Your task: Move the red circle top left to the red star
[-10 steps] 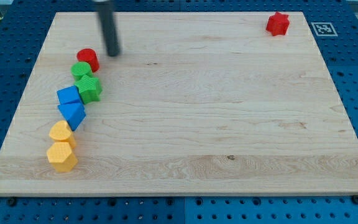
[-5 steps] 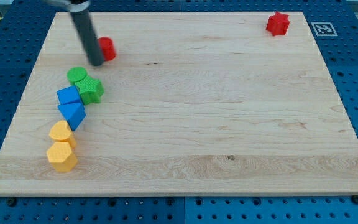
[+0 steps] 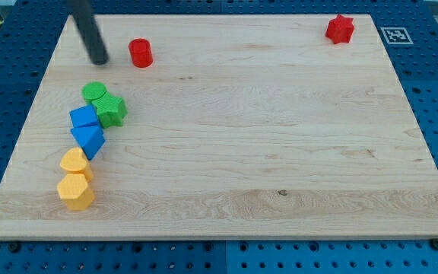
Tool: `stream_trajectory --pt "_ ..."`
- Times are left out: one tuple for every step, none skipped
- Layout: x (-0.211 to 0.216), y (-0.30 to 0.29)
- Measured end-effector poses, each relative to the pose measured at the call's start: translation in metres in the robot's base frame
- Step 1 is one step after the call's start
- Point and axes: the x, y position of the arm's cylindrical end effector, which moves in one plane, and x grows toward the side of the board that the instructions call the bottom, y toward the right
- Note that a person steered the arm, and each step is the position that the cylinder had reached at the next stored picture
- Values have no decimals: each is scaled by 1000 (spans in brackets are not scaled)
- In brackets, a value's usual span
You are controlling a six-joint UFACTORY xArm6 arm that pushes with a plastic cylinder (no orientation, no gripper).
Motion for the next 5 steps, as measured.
stream_trajectory --pt "-20 87" --pt "-33 133" --pt "-25 132" --pt "-29 184" --pt "-58 267"
